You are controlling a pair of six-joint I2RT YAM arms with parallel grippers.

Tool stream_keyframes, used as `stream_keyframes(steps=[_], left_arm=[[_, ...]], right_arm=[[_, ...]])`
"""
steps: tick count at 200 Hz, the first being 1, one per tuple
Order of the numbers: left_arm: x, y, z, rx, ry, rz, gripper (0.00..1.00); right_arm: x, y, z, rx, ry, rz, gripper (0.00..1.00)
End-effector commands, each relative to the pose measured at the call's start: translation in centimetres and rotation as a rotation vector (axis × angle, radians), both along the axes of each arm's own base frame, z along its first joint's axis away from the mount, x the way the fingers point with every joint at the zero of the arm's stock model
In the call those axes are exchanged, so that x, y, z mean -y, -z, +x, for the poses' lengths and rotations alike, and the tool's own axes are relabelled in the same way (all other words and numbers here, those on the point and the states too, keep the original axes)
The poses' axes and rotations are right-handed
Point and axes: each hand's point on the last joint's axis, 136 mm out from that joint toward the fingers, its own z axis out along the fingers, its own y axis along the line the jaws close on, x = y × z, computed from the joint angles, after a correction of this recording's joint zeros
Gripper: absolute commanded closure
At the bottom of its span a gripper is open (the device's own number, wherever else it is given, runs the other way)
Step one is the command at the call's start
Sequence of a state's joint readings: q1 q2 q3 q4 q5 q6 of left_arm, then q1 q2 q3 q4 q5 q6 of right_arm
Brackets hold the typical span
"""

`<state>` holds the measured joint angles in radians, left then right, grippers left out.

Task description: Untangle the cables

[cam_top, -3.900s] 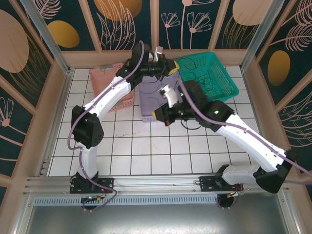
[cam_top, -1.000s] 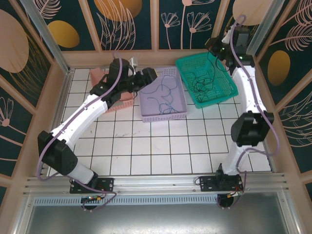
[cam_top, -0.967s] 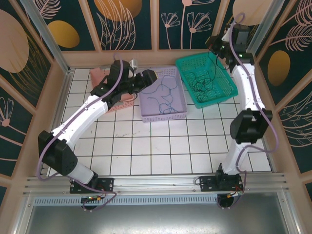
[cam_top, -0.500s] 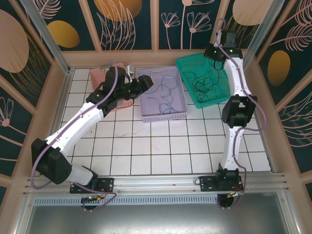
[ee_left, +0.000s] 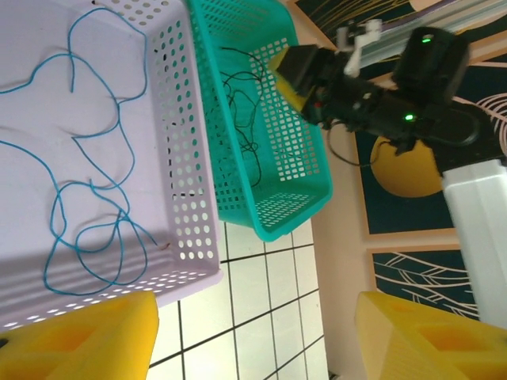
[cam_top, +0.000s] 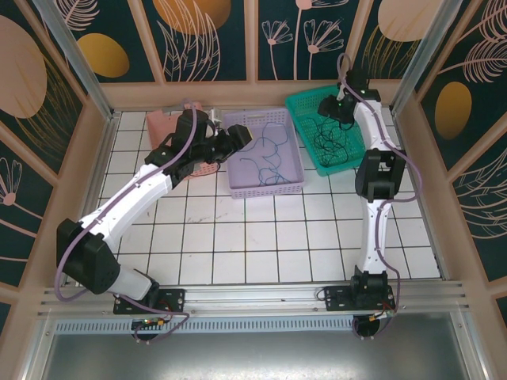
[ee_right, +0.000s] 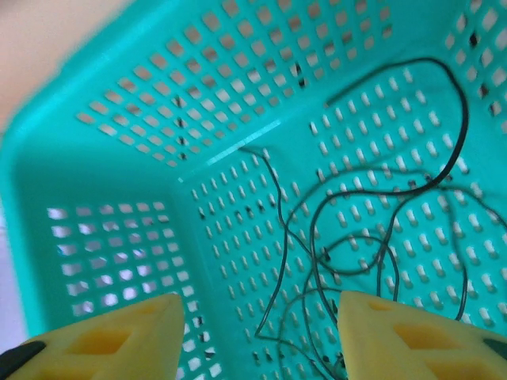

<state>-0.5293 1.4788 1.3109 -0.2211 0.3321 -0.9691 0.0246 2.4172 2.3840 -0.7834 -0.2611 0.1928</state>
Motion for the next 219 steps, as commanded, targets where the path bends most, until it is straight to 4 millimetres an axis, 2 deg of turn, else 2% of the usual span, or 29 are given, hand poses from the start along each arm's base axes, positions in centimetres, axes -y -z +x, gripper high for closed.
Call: stream_keyframes(steps=[1,27,37,39,43,46,49,54,57,68,71,76,86,88,96,116,135,144,146,149,159,170,186,198,219], left_arm=[[-0.6,-1.6,0.5,0.056,-0.020,0.033,0.33],[-2.9,-2.4,1.1,0.095,-0.111,0.105,0.29],[-4.0,-2.8,1.3,0.113,-0.150,0.140,0.27],[-4.3,-2.8,1.4,0.115,-0.160,0.149,0.27],[-4.9,-2.9,1.4,0.122,-0.177,0.164,0.26],[-5.3,-3.1,1.5,0.128,-0.189,0.175,0.25],[-5.7,-3.3,1.6,0.134,-0.203,0.185,0.24],[-6.4,-3.5,1.6,0.143,-0.226,0.204,0.06],[-6.9,-3.5,1.6,0.149,-0.241,0.217,0.02],[-8.6,-4.0,1.6,0.170,-0.300,0.259,0.01],[-9.0,-4.2,1.5,0.180,-0.314,0.271,0.01],[-9.8,-4.3,1.4,0.192,-0.340,0.298,0.01],[-11.6,-4.3,1.0,0.216,-0.400,0.356,0.01],[-12.0,-4.3,1.0,0.221,-0.413,0.368,0.01],[-13.5,-4.2,0.5,0.242,-0.460,0.421,0.01],[-19.5,-2.9,-0.9,0.252,-0.701,0.597,0.01],[-25.3,-0.7,-3.7,0.282,-0.939,0.778,0.01],[-26.6,0.9,-4.6,0.354,-0.954,0.870,0.01],[-26.9,0.7,-4.8,0.379,-0.970,0.873,0.01],[-27.4,1.3,-5.2,0.394,-0.989,0.898,0.01],[-29.2,2.7,-6.8,0.412,-1.059,0.929,0.01],[-30.1,4.7,-7.4,0.407,-1.047,0.961,0.01],[-30.1,7.6,-6.7,0.407,-0.933,1.021,0.01],[-30.1,9.3,-6.2,0.417,-0.890,1.047,0.01],[-30.2,11.2,-4.8,0.467,-0.853,1.034,0.01]], right_arm=[[0.4,-11.8,-0.6,0.209,0.070,0.023,0.45],[1.0,-17.4,-2.9,0.323,0.153,-0.010,0.43],[1.1,-19.8,-4.3,0.387,0.181,-0.022,0.38],[1.1,-20.0,-4.6,0.396,0.187,-0.024,0.32],[1.3,-20.7,-5.2,0.420,0.200,-0.027,0.06],[1.4,-21.3,-5.8,0.439,0.213,-0.028,0.02],[1.6,-21.9,-6.3,0.459,0.225,-0.025,0.01],[2.0,-22.6,-7.4,0.488,0.253,-0.023,0.01],[2.4,-22.9,-8.0,0.505,0.279,-0.022,0.01],[3.9,-23.8,-10.7,0.573,0.368,-0.029,0.01],[4.1,-24.4,-11.6,0.604,0.382,-0.030,0.01],[4.2,-23.8,-12.8,0.626,0.395,-0.044,0.01],[4.6,-25.0,-16.0,0.722,0.428,-0.072,0.01],[4.5,-24.4,-16.3,0.719,0.431,-0.083,0.01],[4.7,-24.3,-18.3,0.751,0.462,-0.106,0.01],[7.9,-19.7,-22.6,0.682,0.685,-0.255,0.01],[9.0,-15.8,-25.5,0.677,0.679,-0.258,0.01],[9.3,-13.7,-26.6,0.698,0.651,-0.244,0.01],[9.3,-13.2,-26.9,0.719,0.644,-0.232,0.01],[9.3,-12.9,-27.1,0.732,0.641,-0.225,0.01],[9.7,-10.2,-28.3,0.776,0.637,-0.227,0.01],[9.8,-7.5,-29.0,0.784,0.605,-0.292,0.01],[10.4,-3.4,-29.5,0.711,0.563,-0.399,0.01],[10.2,-0.7,-29.4,0.672,0.501,-0.409,0.01],[9.7,1.2,-28.8,0.685,0.440,-0.398,0.01]])
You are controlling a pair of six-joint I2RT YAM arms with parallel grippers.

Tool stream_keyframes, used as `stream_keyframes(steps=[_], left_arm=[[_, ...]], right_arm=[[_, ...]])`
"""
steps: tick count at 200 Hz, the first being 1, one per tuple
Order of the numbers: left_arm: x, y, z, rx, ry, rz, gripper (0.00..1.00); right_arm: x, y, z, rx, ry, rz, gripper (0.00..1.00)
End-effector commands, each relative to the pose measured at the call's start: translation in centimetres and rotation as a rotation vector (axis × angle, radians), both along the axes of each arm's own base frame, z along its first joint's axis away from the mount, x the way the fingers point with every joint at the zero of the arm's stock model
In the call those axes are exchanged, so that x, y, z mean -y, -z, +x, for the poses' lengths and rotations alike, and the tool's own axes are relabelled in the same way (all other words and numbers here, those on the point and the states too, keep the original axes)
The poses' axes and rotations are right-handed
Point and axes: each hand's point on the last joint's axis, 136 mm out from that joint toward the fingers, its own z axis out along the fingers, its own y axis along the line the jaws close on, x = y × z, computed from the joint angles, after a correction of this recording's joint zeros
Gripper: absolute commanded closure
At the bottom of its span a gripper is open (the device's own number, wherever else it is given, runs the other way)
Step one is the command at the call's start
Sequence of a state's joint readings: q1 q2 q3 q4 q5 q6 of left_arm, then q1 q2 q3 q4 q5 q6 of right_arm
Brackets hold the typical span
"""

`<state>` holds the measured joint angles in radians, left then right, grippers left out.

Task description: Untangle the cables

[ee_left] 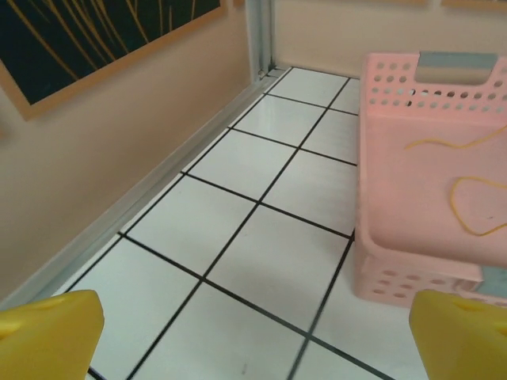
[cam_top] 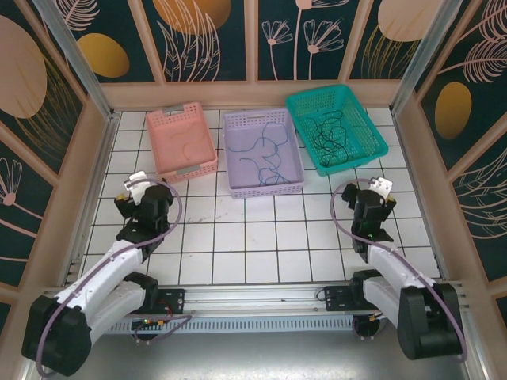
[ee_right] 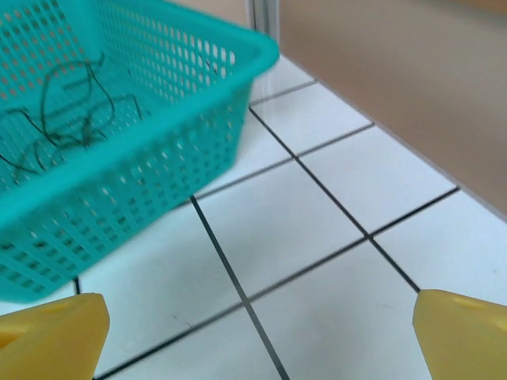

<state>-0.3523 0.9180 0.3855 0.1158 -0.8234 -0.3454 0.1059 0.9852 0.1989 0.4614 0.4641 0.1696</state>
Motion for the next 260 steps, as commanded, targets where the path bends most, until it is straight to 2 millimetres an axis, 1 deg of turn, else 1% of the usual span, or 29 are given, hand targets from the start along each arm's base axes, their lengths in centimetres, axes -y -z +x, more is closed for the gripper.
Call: stream_keyframes(steps=[1,12,31,34,43,51,60,65,73,83,94,100,106,109,117,125,131,138,148,159,169,217,240,260], left_arm=[[0.3,-1.4,2.3,0.137,0.071,0.034,0.01],[-0.2,-0.2,3.1,0.137,0.074,0.024,0.01],[-0.4,1.6,4.9,0.120,0.102,0.014,0.01],[-0.4,1.7,5.1,0.129,0.108,0.012,0.01],[-0.4,1.7,5.6,0.165,0.121,-0.003,0.01],[-0.3,1.8,6.4,0.159,0.136,-0.006,0.01],[-0.3,1.3,6.9,0.193,0.148,-0.008,0.01],[-0.2,1.1,7.2,0.208,0.161,-0.007,0.01],[-0.2,1.3,7.8,0.184,0.166,0.004,0.01],[-0.1,1.2,8.3,0.182,0.198,0.022,0.01],[0.0,0.9,8.2,0.201,0.220,0.047,0.01],[0.1,0.8,7.9,0.223,0.228,0.056,0.01],[-0.3,0.8,7.3,0.261,0.212,0.060,0.01],[-0.5,0.4,7.0,0.299,0.200,0.057,0.01],[-1.2,0.8,6.3,0.323,0.186,0.035,0.01],[-1.1,1.4,6.5,0.296,0.212,0.015,0.01],[-1.5,1.4,6.4,0.313,0.190,0.018,0.01],[-1.4,1.3,6.4,0.334,0.191,0.021,0.01],[-1.0,2.0,6.9,0.283,0.220,0.018,0.01],[-1.2,1.9,7.0,0.297,0.214,0.013,0.01],[-1.4,2.1,7.2,0.283,0.215,-0.003,0.01],[-1.6,2.0,7.1,0.292,0.216,-0.009,0.01],[-1.6,2.0,7.1,0.292,0.216,-0.008,0.01],[-1.6,2.0,7.1,0.290,0.217,-0.008,0.01]], right_arm=[[-0.8,-2.7,2.0,0.172,-0.087,-0.028,0.01],[-0.9,-2.4,2.6,0.176,-0.111,-0.042,0.01],[-1.4,-2.9,4.2,0.210,-0.171,-0.058,0.01],[-1.5,-3.3,4.5,0.229,-0.180,-0.056,0.01],[-1.6,-3.5,5.3,0.255,-0.205,-0.045,0.01],[-1.5,-3.5,6.0,0.272,-0.209,-0.020,0.01],[-1.5,-2.6,6.6,0.246,-0.219,-0.009,0.01],[-1.6,-2.1,6.6,0.245,-0.226,-0.010,0.01],[-2.0,-1.5,6.2,0.252,-0.247,-0.014,0.01],[-2.5,-1.8,6.0,0.291,-0.282,-0.029,0.01],[-2.7,-1.5,5.9,0.269,-0.299,-0.017,0.01],[-2.8,-1.7,5.8,0.283,-0.307,-0.024,0.01],[-2.9,-1.7,5.9,0.282,-0.310,-0.020,0.01],[-2.8,-1.6,5.9,0.275,-0.310,-0.018,0.01],[-2.7,-1.6,6.0,0.276,-0.306,-0.015,0.01],[-2.3,-1.4,6.2,0.266,-0.286,-0.005,0.01],[-2.0,-1.4,6.3,0.267,-0.269,0.001,0.01],[-1.7,-1.2,6.5,0.252,-0.250,0.003,0.01],[-1.9,-1.2,6.7,0.245,-0.249,-0.008,0.01],[-2.0,-1.2,6.7,0.245,-0.251,-0.009,0.01],[-1.9,-1.2,6.7,0.244,-0.251,-0.008,0.01],[-1.9,-1.2,6.7,0.244,-0.251,-0.009,0.01],[-2.7,-1.0,6.9,0.232,-0.286,-0.024,0.01],[-2.7,-1.0,7.0,0.231,-0.302,-0.012,0.01]])
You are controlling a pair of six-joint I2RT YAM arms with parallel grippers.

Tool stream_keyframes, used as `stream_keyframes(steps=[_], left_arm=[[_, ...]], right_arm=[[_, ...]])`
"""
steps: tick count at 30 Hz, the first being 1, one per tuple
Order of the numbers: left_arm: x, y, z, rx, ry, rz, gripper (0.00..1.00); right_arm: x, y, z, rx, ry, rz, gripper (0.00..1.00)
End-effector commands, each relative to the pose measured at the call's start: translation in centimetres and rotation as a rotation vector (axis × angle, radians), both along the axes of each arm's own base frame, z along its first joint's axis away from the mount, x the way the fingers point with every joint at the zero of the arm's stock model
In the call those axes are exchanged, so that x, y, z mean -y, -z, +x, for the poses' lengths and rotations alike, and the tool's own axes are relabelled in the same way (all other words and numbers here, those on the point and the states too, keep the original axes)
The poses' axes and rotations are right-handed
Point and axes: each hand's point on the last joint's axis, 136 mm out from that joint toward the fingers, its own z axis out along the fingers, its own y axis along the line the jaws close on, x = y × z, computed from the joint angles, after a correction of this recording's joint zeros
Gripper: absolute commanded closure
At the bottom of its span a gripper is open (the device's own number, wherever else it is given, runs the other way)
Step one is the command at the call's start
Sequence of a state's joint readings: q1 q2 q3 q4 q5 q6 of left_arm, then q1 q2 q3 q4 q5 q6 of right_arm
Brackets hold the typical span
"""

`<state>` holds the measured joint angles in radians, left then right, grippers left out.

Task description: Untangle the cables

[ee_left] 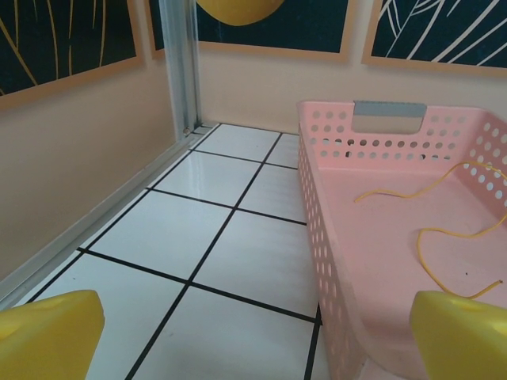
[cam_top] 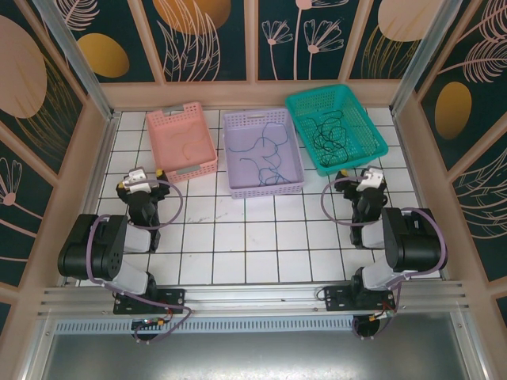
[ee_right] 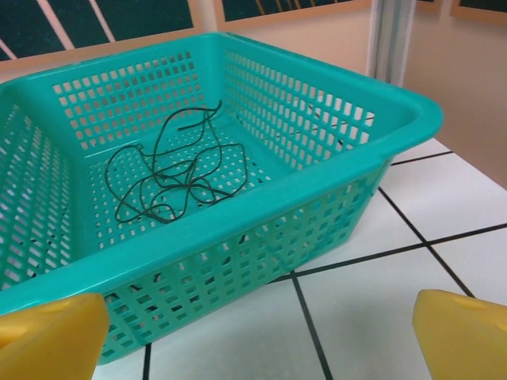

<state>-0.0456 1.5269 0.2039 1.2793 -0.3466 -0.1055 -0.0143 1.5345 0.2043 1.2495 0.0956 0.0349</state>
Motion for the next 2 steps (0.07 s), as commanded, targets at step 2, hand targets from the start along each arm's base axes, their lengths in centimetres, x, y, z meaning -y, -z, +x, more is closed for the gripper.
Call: stream_keyframes(steps=[2], left_arm=[[0.02,-1.40,0.42,0.054,0.006,-0.012,0.01]], right_arm=[[-0.46,-0.87,0.62,0.028,-0.035,-0.001,0.01]])
